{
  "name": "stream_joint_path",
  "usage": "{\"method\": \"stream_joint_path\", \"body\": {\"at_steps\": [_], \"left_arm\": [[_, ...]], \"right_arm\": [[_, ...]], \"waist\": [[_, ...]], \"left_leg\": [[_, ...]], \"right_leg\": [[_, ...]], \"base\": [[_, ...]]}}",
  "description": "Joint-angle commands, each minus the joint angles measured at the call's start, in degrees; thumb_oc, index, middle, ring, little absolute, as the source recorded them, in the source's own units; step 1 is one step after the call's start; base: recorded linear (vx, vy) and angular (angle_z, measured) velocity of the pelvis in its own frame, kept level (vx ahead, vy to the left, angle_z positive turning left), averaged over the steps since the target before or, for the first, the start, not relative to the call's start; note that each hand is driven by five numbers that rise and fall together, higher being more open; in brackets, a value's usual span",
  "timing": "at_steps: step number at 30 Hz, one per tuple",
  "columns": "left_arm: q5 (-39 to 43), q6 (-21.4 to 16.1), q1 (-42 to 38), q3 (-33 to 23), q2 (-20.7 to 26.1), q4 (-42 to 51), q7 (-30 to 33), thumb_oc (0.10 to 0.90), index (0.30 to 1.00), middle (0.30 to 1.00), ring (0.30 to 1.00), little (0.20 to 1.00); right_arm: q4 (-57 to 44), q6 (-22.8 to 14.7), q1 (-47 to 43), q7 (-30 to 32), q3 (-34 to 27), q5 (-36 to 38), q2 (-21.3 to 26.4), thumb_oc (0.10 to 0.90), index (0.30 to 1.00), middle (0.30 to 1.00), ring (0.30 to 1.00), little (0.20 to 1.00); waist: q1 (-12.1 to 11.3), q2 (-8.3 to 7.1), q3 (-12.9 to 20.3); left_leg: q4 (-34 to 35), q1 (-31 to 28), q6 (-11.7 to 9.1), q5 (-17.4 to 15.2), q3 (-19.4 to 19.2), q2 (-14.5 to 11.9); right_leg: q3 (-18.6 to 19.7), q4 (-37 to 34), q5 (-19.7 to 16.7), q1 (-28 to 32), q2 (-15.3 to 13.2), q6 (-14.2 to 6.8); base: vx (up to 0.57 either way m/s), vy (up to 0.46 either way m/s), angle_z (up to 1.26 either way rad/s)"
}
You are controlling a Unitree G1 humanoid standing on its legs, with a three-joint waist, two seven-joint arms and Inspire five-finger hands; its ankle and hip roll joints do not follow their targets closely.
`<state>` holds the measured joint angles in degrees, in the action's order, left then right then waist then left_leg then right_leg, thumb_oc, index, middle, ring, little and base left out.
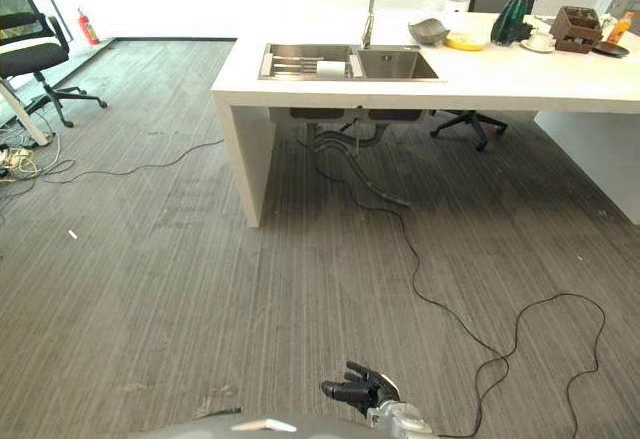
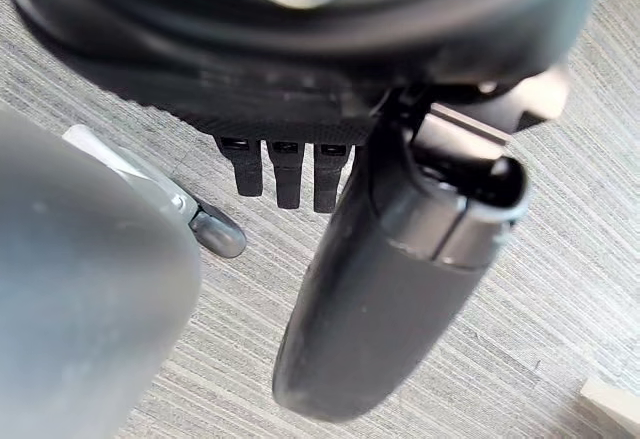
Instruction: Place the dishes in the dishwasher.
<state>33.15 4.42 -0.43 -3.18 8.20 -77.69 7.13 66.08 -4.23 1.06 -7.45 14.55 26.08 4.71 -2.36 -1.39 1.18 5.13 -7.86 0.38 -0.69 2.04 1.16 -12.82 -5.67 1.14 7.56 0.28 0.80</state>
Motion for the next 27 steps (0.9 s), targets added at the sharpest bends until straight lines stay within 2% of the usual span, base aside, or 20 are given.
{"method": "stream_joint_path", "body": {"at_steps": [1,12,14,15,16,17,18,19,20,21,22,23,24,25,26,27], "left_arm": [[-0.2,0.0,-1.8,-0.3,-2.1,-5.6,0.4,0.800,0.900,0.900,0.900,0.900],[2.0,-0.3,-2.0,-1.5,-2.4,-5.6,1.5,0.800,0.900,0.900,0.900,0.900],[3.0,-0.8,-2.0,-2.4,-1.9,-5.1,1.5,0.800,0.900,0.900,0.900,0.900],[4.4,-1.4,-2.4,-3.1,-1.7,-4.4,1.5,0.800,0.900,0.900,0.900,0.900],[4.4,-1.4,-2.5,-3.2,-1.7,-4.4,1.5,0.800,0.900,0.900,0.900,0.900],[5.6,-1.9,-3.1,-3.7,-1.9,-4.1,1.5,0.800,0.900,0.900,0.900,0.900],[5.7,-1.9,-3.2,-3.7,-1.9,-4.2,1.5,0.800,0.900,0.900,0.900,0.900],[5.9,-1.8,-3.5,-4.0,-2.2,-4.6,1.5,0.800,0.900,0.900,0.900,0.900],[6.5,-1.6,-3.8,-4.2,-2.4,-5.2,1.8,0.800,0.900,0.900,0.900,0.900],[6.5,-1.6,-3.8,-4.2,-2.4,-5.2,1.8,0.800,0.900,0.900,0.900,0.900],[6.6,-1.1,-4.8,-4.4,-2.1,-5.5,1.5,0.800,0.900,0.900,0.900,0.900],[5.2,-0.6,-5.0,-4.1,-2.2,-5.7,0.7,0.800,0.900,0.900,0.900,0.900],[5.2,-0.6,-5.0,-4.1,-2.2,-5.7,0.7,0.800,0.900,0.900,0.900,0.900],[3.8,0.0,-4.4,-3.5,-2.7,-5.6,0.0,0.800,0.900,0.900,0.900,0.900],[3.7,0.0,-4.2,-3.4,-2.7,-5.5,0.0,0.800,0.900,0.900,0.900,0.900],[3.3,0.3,-3.6,-2.5,-3.4,-5.7,1.1,0.800,0.900,0.900,0.900,0.900]], "right_arm": [[-1.1,-1.8,-0.9,-0.8,-1.5,1.8,-1.7,0.800,0.900,0.900,0.900,0.900],[-1.7,-1.4,-0.8,-0.2,-1.2,2.2,-1.3,0.800,0.900,0.900,0.900,0.900],[-2.0,-0.9,-0.7,-1.0,-1.0,2.4,-1.1,0.800,0.900,0.900,0.900,0.900],[-2.2,-0.5,-0.9,-1.5,-0.6,2.1,-0.7,0.800,0.900,0.900,0.900,0.900],[-2.3,-0.5,-1.0,-1.5,-0.6,2.1,-0.7,0.800,0.900,0.900,0.900,0.900],[-3.1,-0.2,-1.1,-1.8,-0.3,1.8,0.1,0.800,0.900,0.900,0.900,0.900],[-3.2,-0.1,-1.2,-1.8,-0.4,1.8,0.1,0.800,0.900,0.900,0.900,0.900],[-3.7,-0.1,-1.0,-1.9,-0.4,1.6,0.3,0.800,0.900,0.900,0.900,0.900],[-3.5,-0.1,-1.4,-1.8,-0.5,2.0,0.4,0.800,0.900,0.900,0.900,0.900],[-3.5,-0.1,-1.4,-1.8,-0.5,2.0,0.4,0.800,0.900,0.900,0.900,0.900],[-2.6,-0.1,-2.2,-1.3,-0.9,2.5,0.7,0.800,0.900,0.900,0.900,0.900],[-2.1,-0.3,-2.3,-1.2,-1.2,2.5,0.7,0.800,0.900,0.900,0.900,0.900],[-2.1,-0.3,-2.3,-1.2,-1.2,2.5,0.7,0.800,0.900,0.900,0.900,0.900],[-2.1,-1.0,-1.7,-1.0,-1.4,2.0,0.6,0.800,0.900,0.900,0.900,0.900],[-2.1,-1.0,-1.5,-1.0,-1.4,2.0,0.6,0.800,0.900,0.900,0.900,0.900],[-2.0,-1.6,-1.3,-0.5,-1.5,1.8,0.4,0.800,0.900,0.900,0.900,0.900]], "waist": [[0.0,-0.70,0.8],[0.6,-0.35,-0.6],[0.6,-0.17,-1.2],[0.3,-0.52,-2.9],[0.3,-0.55,-3.0],[0.0,-1.94,-5.9],[0.1,-1.85,-5.8],[0.1,-2.40,-6.6],[-0.6,-3.13,-7.6],[-0.6,-3.13,-7.6],[-1.7,-2.41,-8.2],[-2.6,-2.34,-8.0],[-2.6,-2.34,-8.0],[-3.8,-1.45,-7.4],[-4.1,-1.88,-7.3],[-4.4,-1.47,-6.9]], "left_leg": [[-0.1,3.4,-5.6,1.0,-1.5,-3.0],[-0.1,2.7,-5.3,0.6,-1.9,-3.0],[-0.1,1.9,-5.1,0.8,-2.3,-3.3],[-2.5,3.1,-5.5,1.5,-2.5,-3.4],[-3.0,3.4,-5.5,1.2,-2.4,-3.4],[-15.0,9.3,-7.3,1.4,-4.1,-1.8],[-16.5,10.3,-7.4,0.7,-3.9,-1.9],[-22.6,13.5,-8.3,1.9,-4.8,-2.2],[-27.5,16.3,-9.9,5.0,-5.3,-2.3],[-27.5,16.3,-9.9,5.0,-5.3,-2.3],[-23.5,20.8,-10.5,8.3,-7.0,-4.7],[-17.3,21.3,-9.2,8.0,-9.3,-5.2],[-17.3,21.3,-9.2,8.0,-9.3,-5.2],[-5.7,24.1,-7.9,9.7,-10.5,-7.0],[-3.3,22.5,-7.9,10.8,-11.0,-6.4],[-0.1,25.9,-8.1,11.0,-11.7,-8.0]], "right_leg": [[2.4,0.7,1.7,1.1,-2.9,-6.0],[2.4,0.7,2.0,1.4,-2.5,-5.6],[2.7,0.7,2.1,1.6,-2.2,-5.3],[3.3,0.7,1.8,1.4,-2.4,-5.0],[3.3,0.7,1.8,1.4,-2.4,-4.9],[3.8,0.7,1.3,1.1,-3.6,-4.4],[3.7,0.7,1.3,0.8,-3.5,-4.4],[3.7,0.7,1.5,1.0,-3.9,-4.4],[3.8,0.7,1.8,1.7,-4.1,-4.1],[3.8,0.7,1.8,1.7,-4.1,-4.1],[3.3,0.7,3.7,3.0,-2.4,-3.8],[3.8,0.7,4.9,4.3,-2.0,-3.8],[3.8,0.7,4.9,4.3,-2.0,-3.8],[4.5,0.7,6.6,6.5,-0.7,-4.3],[4.7,0.7,6.9,6.9,-1.2,-4.4],[5.6,0.7,8.1,8.6,-0.9,-4.5]], "base": [[0.00,-0.004,-0.04],[0.02,-0.021,0.00],[0.03,-0.060,-0.01],[-0.01,-0.055,-0.03],[-0.10,-0.135,-0.03],[-0.10,-0.078,0.00],[-0.09,-0.118,0.11],[0.01,-0.103,0.25],[0.02,-0.106,0.23],[0.16,-0.115,0.15],[0.28,-0.036,0.21],[0.28,-0.036,0.21],[0.44,0.085,0.17],[0.32,0.071,0.02],[0.51,0.129,0.04],[0.35,0.065,-0.13]]}}
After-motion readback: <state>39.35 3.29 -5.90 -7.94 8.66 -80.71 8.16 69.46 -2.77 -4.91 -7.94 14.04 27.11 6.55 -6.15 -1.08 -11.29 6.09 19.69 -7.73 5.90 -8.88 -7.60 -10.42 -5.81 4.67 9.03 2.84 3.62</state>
